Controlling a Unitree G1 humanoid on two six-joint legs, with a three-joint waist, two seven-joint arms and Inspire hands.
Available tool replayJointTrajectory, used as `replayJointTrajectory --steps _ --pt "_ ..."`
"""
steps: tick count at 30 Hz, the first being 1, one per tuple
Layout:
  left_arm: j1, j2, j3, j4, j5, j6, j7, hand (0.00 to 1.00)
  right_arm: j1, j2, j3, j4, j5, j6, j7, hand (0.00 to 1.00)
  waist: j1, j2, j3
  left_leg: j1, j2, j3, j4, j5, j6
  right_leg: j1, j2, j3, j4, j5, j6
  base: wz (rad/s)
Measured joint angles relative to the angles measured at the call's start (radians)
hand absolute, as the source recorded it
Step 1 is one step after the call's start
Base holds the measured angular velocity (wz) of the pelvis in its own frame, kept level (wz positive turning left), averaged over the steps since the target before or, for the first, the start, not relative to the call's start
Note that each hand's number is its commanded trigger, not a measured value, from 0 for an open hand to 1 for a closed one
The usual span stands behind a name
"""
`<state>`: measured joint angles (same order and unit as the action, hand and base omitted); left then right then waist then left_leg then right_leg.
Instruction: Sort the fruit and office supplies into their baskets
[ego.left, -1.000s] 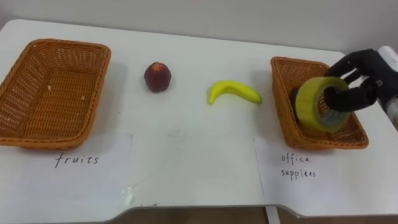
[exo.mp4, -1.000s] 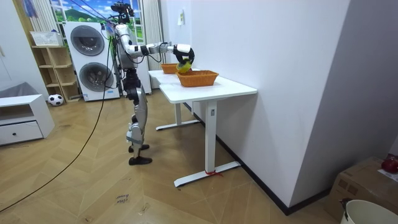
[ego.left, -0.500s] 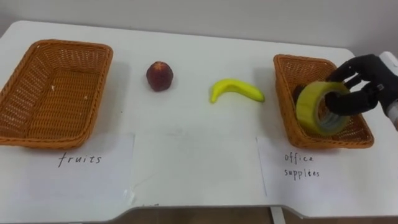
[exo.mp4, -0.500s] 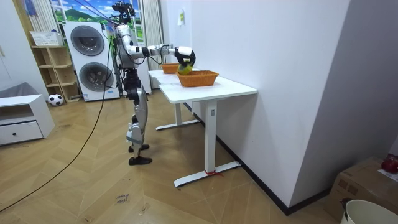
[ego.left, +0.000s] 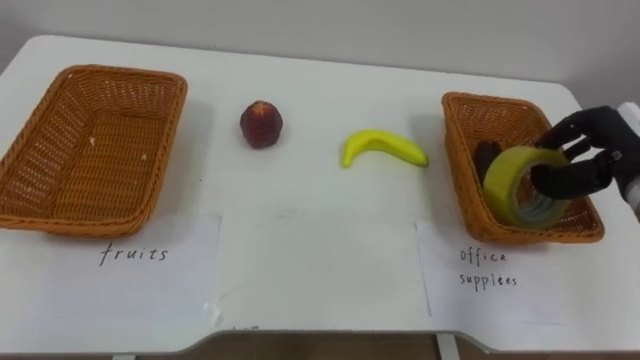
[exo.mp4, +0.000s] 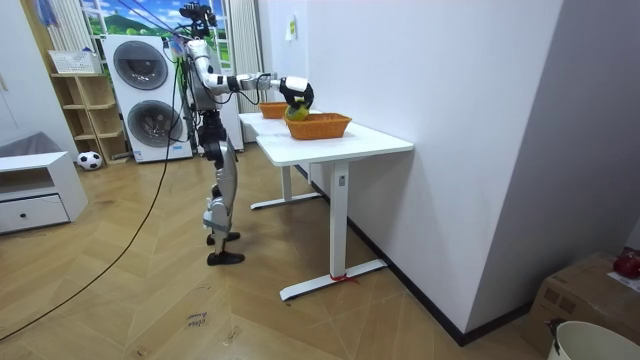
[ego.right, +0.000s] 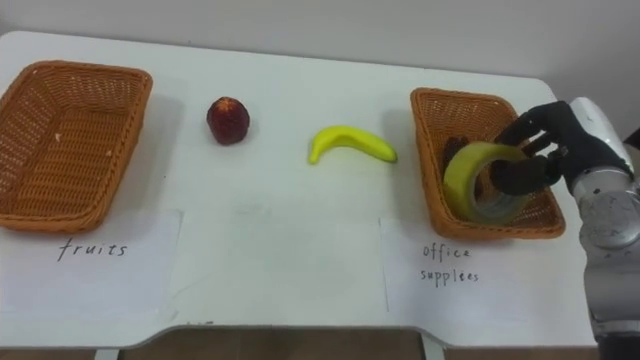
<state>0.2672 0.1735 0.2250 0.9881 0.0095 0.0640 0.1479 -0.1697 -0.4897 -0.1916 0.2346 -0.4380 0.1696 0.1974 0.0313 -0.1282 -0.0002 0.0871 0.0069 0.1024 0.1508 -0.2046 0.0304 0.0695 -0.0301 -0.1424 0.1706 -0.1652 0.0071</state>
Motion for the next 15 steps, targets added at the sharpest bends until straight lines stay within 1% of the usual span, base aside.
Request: replayJointTrajectory --steps 1,5,15 --pt "0.000 0.000 0.000 0.006 0.001 0.000 0.000 0.00 0.000 0.000 0.000 0.002 0.000 0.000 -0.003 0.00 0.000 0.002 -0.0017 -0.001 0.000 0.000 0.000 0.000 0.000 0.000 0.000 0.000 0.000 0.000 0.000 0.00" --pt "0.003 -0.001 0.000 0.012 0.000 0.000 0.000 0.00 0.000 0.001 0.000 0.026 -0.001 -0.002 -0.012 0.00 0.003 0.005 -0.0029 -0.002 -0.003 -0.002 0.001 0.000 0.000 -0.001 0.000 0.000 0.000 0.000 0.000 0.00" --pt "0.005 -0.002 -0.001 0.012 -0.001 0.000 0.000 0.00 0.000 0.001 0.000 0.028 0.001 -0.003 -0.023 0.00 0.001 0.003 -0.0018 -0.003 -0.003 -0.002 0.001 0.000 0.000 -0.001 0.000 0.000 -0.001 0.000 0.000 0.00"
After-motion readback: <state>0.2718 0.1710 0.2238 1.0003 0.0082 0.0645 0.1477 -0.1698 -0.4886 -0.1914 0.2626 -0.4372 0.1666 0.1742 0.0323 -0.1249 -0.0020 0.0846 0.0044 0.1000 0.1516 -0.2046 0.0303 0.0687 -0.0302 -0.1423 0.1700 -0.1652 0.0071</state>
